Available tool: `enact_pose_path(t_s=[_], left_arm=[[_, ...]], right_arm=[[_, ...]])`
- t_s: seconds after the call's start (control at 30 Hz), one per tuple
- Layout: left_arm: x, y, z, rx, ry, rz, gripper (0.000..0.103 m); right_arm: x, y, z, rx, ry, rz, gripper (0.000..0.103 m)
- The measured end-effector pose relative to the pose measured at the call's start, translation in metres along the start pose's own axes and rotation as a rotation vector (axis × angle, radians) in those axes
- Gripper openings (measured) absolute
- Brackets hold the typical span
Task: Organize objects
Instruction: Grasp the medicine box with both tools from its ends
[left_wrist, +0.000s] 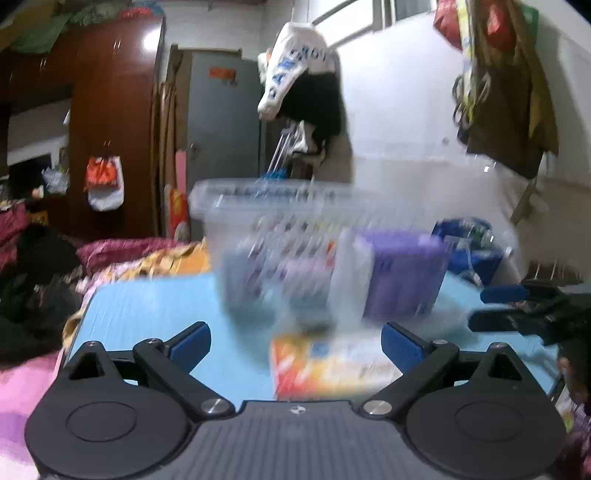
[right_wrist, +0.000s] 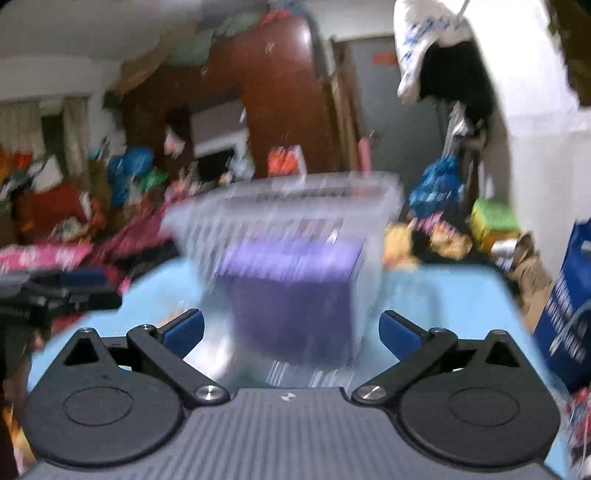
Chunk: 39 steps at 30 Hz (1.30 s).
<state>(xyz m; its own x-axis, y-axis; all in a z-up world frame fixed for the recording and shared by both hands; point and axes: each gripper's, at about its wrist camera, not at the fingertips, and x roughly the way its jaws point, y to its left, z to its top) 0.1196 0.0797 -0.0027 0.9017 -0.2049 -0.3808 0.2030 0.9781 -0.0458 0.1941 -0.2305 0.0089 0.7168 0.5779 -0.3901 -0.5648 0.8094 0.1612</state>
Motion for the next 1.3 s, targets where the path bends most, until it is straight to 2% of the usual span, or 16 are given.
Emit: enact_pose_path(t_s=[0.1, 0.2, 0.3, 0.43, 0.53, 0.63, 0.7, 0.77, 0.97, 1.3], left_arm=[[0.008, 0.005, -0.002, 0.033, 0.063, -0.032, 0.099], [0.018, 0.008, -0.003, 0.078, 0.100, -0.042, 0.096], [0.026, 0.016, -0.004, 0.092, 0.141, -0.117, 0.091], [0.030, 0.016, -0.008, 0.103, 0.190, -0.193, 0.084], [0.039, 0.012, -0.010, 0.116, 0.225, -0.199, 0.075], [0.043, 0.008, -0.009, 0.124, 0.245, -0.197, 0.066], [0.043, 0.003, -0.010, 0.151, 0.242, -0.182, 0.062], [0.040, 0.000, -0.012, 0.161, 0.233, -0.163, 0.058], [0.022, -0.017, -0.022, 0.188, 0.167, -0.098, 0.053], [-0.013, -0.041, -0.043, 0.134, -0.001, -0.115, 0.047]], right_arm=[[0.015, 0.017, -0.009, -0.029, 0.057, 0.065, 0.103], [0.031, 0.032, 0.000, -0.106, 0.072, 0.043, 0.103], [0.047, 0.037, 0.006, -0.128, 0.111, 0.070, 0.102], [0.064, 0.046, 0.007, -0.172, 0.169, 0.076, 0.096], [0.066, 0.051, 0.002, -0.184, 0.200, 0.077, 0.087], [0.061, 0.054, -0.004, -0.197, 0.201, 0.079, 0.083], [0.060, 0.055, -0.004, -0.204, 0.202, 0.073, 0.079], [0.059, 0.058, -0.005, -0.207, 0.192, 0.078, 0.071], [0.049, 0.054, -0.012, -0.207, 0.137, 0.091, 0.065], [0.007, 0.053, -0.028, -0.263, 0.001, 0.060, 0.060]])
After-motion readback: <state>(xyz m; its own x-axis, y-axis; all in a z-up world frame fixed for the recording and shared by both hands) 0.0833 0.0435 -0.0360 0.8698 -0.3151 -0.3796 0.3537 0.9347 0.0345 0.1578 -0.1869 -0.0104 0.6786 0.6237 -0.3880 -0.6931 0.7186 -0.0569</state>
